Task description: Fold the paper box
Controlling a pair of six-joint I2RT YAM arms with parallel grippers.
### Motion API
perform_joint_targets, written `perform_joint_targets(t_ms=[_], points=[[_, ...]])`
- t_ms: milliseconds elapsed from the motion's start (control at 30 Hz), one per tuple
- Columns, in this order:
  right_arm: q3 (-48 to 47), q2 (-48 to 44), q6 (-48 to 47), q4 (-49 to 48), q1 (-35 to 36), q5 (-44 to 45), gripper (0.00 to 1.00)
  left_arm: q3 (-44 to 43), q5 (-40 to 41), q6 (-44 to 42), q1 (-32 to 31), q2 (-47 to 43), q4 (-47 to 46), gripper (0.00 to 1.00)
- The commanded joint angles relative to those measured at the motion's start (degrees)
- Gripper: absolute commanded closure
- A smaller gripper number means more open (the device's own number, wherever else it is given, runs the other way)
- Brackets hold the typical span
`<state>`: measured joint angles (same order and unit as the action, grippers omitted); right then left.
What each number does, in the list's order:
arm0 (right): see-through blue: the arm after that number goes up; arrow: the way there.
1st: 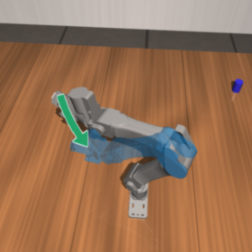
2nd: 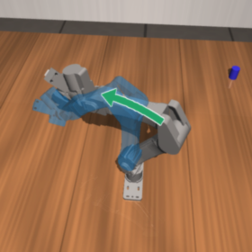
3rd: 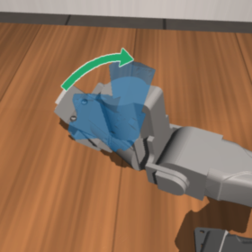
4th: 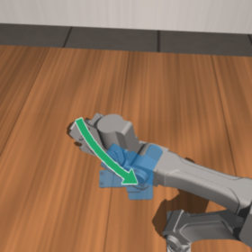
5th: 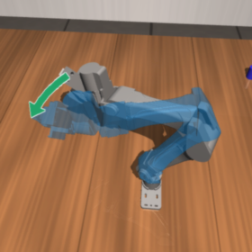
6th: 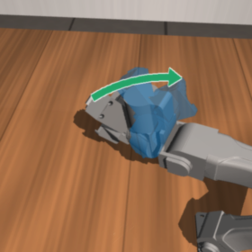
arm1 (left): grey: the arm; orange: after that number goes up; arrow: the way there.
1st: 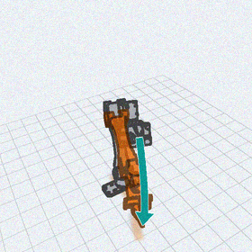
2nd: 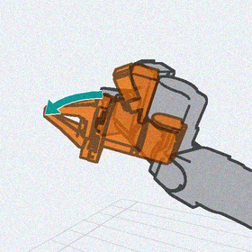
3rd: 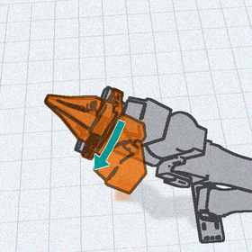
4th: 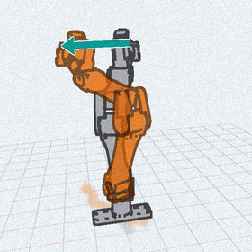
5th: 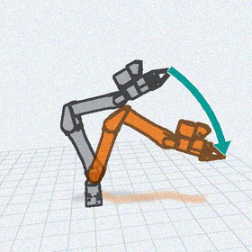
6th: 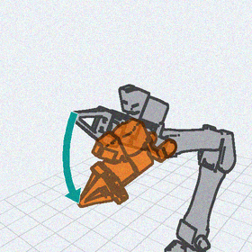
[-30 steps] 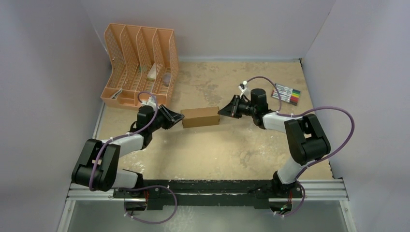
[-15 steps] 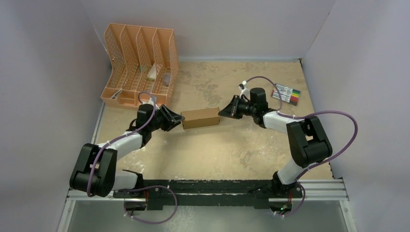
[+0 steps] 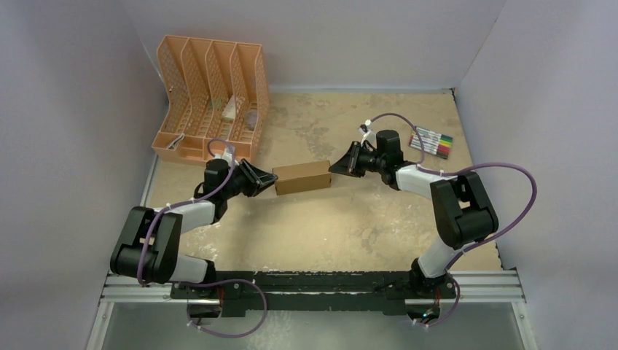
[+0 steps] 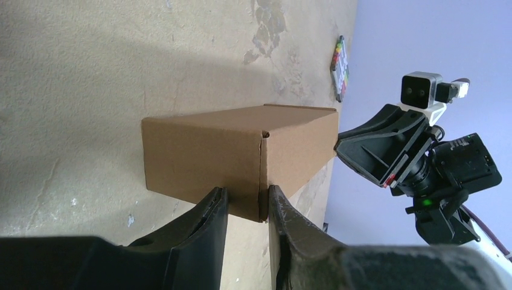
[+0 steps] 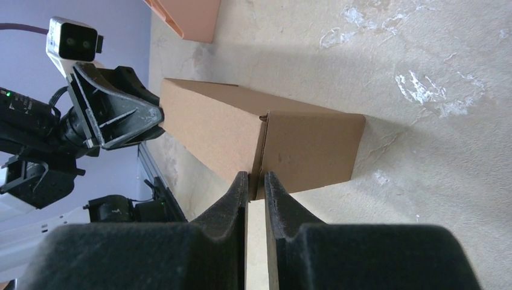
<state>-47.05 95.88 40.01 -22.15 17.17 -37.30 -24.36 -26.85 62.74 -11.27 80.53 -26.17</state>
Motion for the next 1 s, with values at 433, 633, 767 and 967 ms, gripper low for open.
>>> perform_joint_targets(t_ms=[433, 633, 767, 967], points=[[-0.08, -4.14, -6.14, 13.74, -0.30, 2.45, 0.87, -5.47, 6.77, -13.49, 0.19, -5.99, 28.92, 0.76], [1.87, -8.95, -6.49, 15.42, -0.34, 1.88, 0.78, -6.47, 4.24, -13.54, 0.19, -11.15, 33.11, 0.65], [3.61, -12.09, -7.41, 18.04, -0.36, 0.98, 0.70, -5.64, 4.59, -13.70, 0.19, -15.80, 36.39, 0.61], [4.33, -17.30, -11.32, 24.30, -0.35, 5.12, 0.57, -6.21, 5.96, -15.47, 0.19, -19.32, 42.08, 0.58]])
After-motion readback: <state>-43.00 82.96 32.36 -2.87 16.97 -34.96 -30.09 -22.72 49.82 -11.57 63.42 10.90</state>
